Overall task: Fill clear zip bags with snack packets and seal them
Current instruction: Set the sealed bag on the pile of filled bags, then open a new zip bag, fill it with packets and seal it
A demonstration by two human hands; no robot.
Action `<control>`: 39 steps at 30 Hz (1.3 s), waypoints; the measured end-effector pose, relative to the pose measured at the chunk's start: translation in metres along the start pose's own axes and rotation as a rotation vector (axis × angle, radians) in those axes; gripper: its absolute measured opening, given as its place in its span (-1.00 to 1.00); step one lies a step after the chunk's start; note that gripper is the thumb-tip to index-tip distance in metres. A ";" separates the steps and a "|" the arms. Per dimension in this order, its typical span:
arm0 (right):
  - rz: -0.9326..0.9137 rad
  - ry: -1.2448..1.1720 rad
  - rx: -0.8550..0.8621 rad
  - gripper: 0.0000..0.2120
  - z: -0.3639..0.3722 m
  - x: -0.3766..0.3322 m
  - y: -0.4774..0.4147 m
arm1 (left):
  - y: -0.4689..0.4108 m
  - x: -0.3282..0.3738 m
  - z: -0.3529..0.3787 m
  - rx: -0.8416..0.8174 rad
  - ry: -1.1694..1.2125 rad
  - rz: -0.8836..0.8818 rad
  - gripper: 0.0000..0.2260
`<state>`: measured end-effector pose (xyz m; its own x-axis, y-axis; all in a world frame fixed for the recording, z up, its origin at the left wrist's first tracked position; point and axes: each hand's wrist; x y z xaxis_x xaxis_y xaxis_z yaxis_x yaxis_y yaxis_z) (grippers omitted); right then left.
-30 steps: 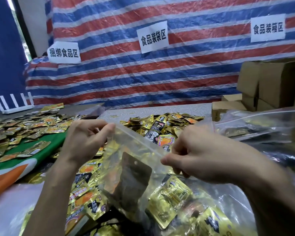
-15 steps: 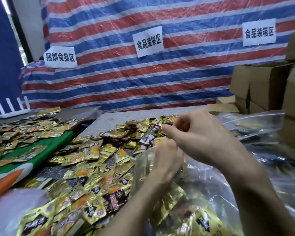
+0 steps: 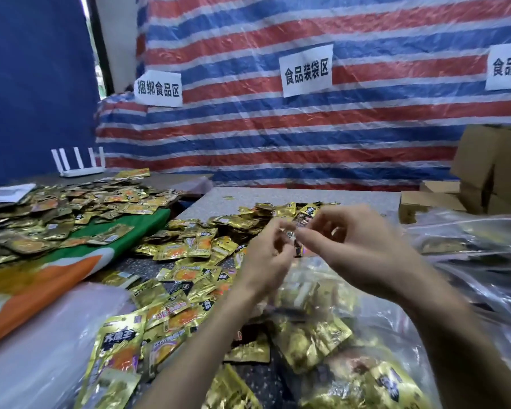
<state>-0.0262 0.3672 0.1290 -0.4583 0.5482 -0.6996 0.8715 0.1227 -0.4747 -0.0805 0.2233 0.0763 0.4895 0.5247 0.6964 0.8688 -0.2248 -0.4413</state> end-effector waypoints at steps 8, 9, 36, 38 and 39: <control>-0.049 0.017 -0.207 -0.59 0.014 -0.006 0.004 | 0.051 -0.141 -0.099 0.284 -0.430 -0.213 -0.87; -0.048 0.012 -0.225 -0.54 0.014 -0.007 0.004 | 0.058 -0.156 -0.113 0.304 -0.525 -0.315 -0.87; 0.023 -0.189 -0.244 -0.53 0.007 -0.006 -0.001 | 0.040 -0.044 -0.130 0.398 -0.384 -0.114 -0.93; 0.054 -0.344 -0.173 -0.48 0.007 -0.007 -0.002 | 0.032 -0.018 -0.111 0.293 -0.229 0.043 -0.92; 0.076 -0.419 -0.129 -0.47 0.007 -0.007 -0.003 | 0.029 -0.008 -0.101 0.248 -0.179 0.114 -0.90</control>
<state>-0.0270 0.3576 0.1317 -0.3997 0.1799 -0.8988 0.9081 0.2114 -0.3615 -0.0515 0.1300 0.1154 0.5425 0.6488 0.5337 0.7537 -0.0953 -0.6503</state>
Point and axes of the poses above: each hand's wrist, its own y-axis away from the middle knuckle, its own z-axis out of the palm, x = y × z, and after that the axes turned 14 degrees about -y, right-handed
